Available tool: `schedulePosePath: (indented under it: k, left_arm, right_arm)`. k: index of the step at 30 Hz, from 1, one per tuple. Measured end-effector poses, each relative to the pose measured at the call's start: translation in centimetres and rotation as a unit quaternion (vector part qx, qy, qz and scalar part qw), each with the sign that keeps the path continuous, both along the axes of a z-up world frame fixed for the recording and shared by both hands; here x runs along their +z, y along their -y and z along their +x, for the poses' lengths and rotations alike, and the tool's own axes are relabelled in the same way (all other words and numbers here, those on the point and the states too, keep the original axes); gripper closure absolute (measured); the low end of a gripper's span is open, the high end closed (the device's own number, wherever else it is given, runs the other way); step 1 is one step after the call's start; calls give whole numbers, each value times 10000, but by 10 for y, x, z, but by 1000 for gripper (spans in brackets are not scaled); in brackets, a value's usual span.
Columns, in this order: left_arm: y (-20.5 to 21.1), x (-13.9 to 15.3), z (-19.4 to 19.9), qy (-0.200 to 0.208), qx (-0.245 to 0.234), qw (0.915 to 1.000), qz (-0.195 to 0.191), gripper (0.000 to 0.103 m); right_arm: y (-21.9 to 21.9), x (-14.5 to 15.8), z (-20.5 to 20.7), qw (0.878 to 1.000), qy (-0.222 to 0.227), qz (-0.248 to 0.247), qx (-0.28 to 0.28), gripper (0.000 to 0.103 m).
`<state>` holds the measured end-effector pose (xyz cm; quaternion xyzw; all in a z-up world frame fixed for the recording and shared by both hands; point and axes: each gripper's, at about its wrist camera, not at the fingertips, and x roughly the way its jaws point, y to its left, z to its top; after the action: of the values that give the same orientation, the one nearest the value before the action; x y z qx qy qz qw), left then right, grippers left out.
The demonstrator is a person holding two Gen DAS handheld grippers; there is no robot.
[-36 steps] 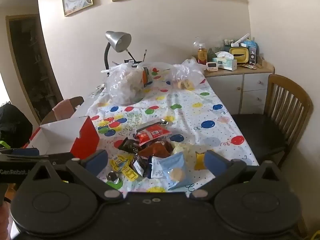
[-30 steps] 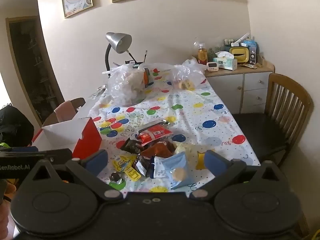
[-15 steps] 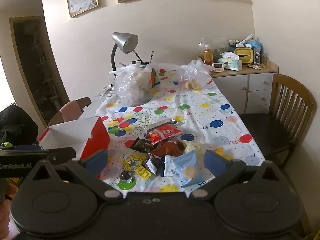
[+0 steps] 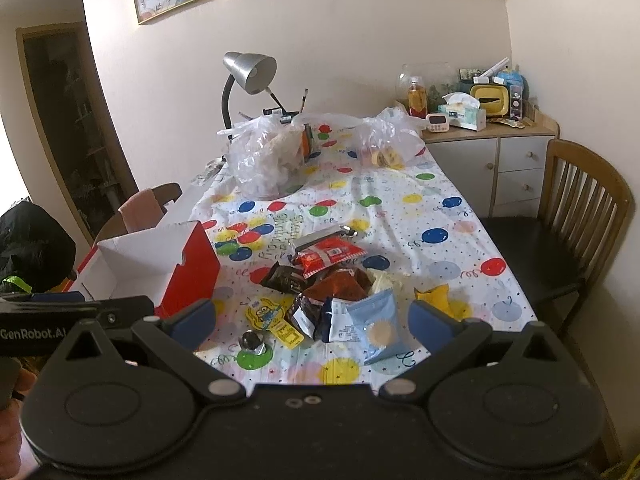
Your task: Organize snacks
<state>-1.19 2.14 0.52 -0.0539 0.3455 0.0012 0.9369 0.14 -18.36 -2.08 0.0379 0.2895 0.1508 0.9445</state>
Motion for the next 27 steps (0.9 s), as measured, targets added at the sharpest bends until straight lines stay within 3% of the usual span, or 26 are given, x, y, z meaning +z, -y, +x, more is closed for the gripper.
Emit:
schedulePosePath:
  k: [27]
  left_arm:
    - [-4, -2, 2, -47, 14, 10000, -19, 1]
  right_arm:
    - [-3, -1, 2, 10000, 14, -51, 13, 2]
